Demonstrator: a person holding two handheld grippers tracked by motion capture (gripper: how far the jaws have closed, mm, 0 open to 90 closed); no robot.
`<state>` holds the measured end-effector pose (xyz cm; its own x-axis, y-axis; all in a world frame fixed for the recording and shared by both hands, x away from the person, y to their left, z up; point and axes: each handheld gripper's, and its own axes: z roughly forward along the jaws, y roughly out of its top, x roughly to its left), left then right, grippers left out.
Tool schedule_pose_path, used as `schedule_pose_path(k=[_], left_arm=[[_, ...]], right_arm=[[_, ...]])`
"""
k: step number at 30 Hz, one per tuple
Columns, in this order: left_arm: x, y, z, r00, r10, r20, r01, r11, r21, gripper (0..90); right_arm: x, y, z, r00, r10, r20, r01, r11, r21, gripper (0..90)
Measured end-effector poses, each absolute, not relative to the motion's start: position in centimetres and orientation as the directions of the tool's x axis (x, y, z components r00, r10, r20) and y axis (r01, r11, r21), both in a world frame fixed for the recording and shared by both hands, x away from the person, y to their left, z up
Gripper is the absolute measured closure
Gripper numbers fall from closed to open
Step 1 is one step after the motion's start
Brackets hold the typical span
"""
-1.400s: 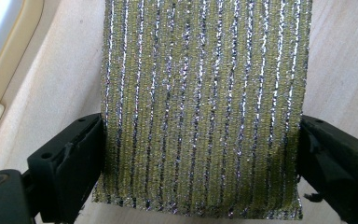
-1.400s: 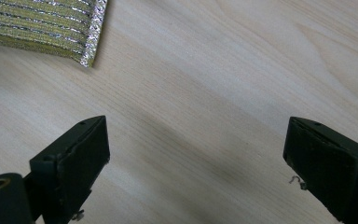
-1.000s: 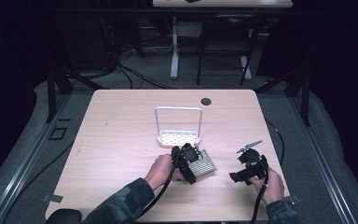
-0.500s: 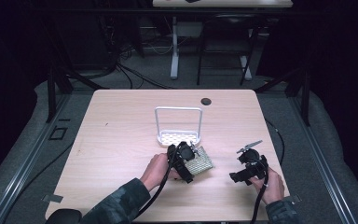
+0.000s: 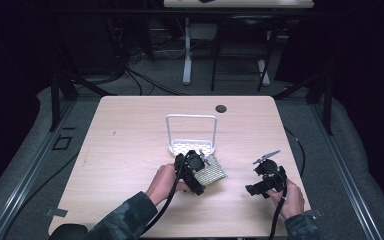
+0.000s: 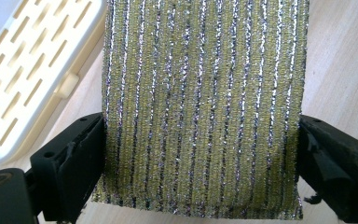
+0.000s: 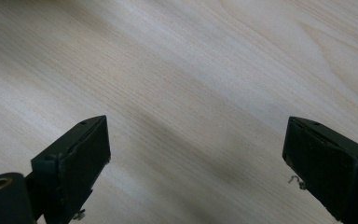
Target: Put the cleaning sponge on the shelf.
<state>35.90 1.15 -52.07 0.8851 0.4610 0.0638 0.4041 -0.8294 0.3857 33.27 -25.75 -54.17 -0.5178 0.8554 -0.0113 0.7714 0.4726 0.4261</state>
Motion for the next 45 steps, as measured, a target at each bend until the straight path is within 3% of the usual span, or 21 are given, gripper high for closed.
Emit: schedule_pose_path(k=[11,21,45], left_arm=[[35.8,2.2,-51.7,0.870,0.490,0.065,0.426,-0.810,0.404,7.6],[36.1,3.5,-51.3,0.846,0.529,0.071,0.458,-0.789,0.410,7.7],[37.7,5.5,-50.8,0.767,0.637,0.070,0.555,-0.715,0.424,7.7]], right_arm=[[33.3,-25.7,-54.1,-0.521,0.854,-0.007,0.769,0.473,0.431,6.6],[33.3,-25.9,-54.2,-0.512,0.859,0.004,0.777,0.461,0.428,0.3],[33.3,-25.8,-54.2,-0.518,0.855,0.010,0.781,0.469,0.412,0.6]])
